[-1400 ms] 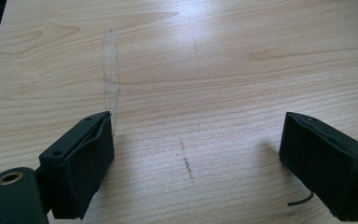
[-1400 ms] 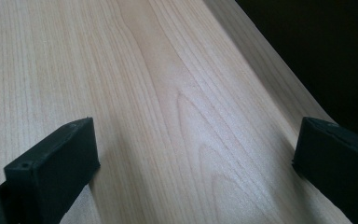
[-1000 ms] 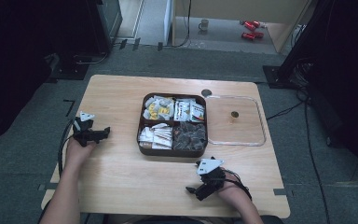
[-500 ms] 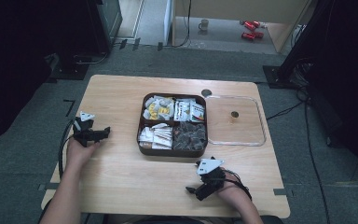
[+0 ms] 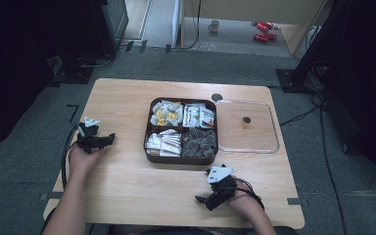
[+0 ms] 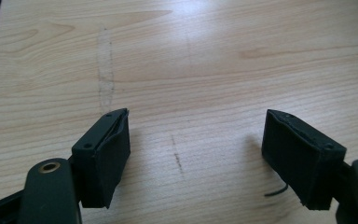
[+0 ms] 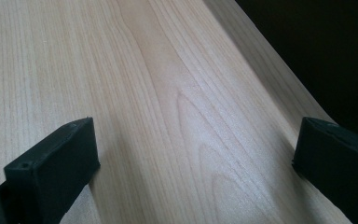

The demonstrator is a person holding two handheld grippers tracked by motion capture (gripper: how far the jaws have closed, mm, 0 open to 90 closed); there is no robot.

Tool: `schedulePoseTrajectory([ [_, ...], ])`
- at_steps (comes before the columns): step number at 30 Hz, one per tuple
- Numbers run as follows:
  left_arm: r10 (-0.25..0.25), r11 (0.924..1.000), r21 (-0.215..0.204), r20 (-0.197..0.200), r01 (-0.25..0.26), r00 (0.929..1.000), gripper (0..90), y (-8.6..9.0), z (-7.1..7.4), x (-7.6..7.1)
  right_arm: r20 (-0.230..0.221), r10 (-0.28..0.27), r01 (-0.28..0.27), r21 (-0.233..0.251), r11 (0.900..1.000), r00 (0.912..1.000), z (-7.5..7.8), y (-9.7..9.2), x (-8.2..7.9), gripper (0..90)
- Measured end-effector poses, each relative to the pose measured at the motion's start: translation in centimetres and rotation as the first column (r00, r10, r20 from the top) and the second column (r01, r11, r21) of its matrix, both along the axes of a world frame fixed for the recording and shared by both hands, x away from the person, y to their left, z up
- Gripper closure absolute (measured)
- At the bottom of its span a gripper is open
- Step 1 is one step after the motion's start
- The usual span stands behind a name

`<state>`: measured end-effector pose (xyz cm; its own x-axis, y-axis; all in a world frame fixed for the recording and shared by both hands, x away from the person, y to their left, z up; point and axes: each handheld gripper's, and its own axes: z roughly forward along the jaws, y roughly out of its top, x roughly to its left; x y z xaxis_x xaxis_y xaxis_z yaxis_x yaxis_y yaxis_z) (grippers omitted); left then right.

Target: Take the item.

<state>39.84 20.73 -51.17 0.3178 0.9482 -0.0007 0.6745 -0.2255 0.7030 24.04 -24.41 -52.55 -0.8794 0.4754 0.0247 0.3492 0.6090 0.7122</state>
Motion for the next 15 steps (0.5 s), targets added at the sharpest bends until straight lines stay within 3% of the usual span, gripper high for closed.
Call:
schedulePoseTrajectory([
  [8,0.013,0.9992,-0.037,-0.077,-0.015,0.9970,32.8,0.0,0.9,0.4,0.000,0.000,0.000,0.000,1.0000,1.0000,0.0,0.0,0.0,0.0],
  [10,0.000,0.9993,-0.036,-0.091,-0.004,0.9959,36.7,-0.1,1.0,0.4,0.000,0.000,0.000,0.000,1.0000,1.0000,0.0,0.0,0.0,0.0],
  [15,-0.032,0.9980,-0.057,-0.113,0.026,0.9931,36.0,-0.4,1.4,0.5,0.000,0.000,0.000,0.000,1.0000,1.0000,0.0,0.0,0.0,0.0],
])
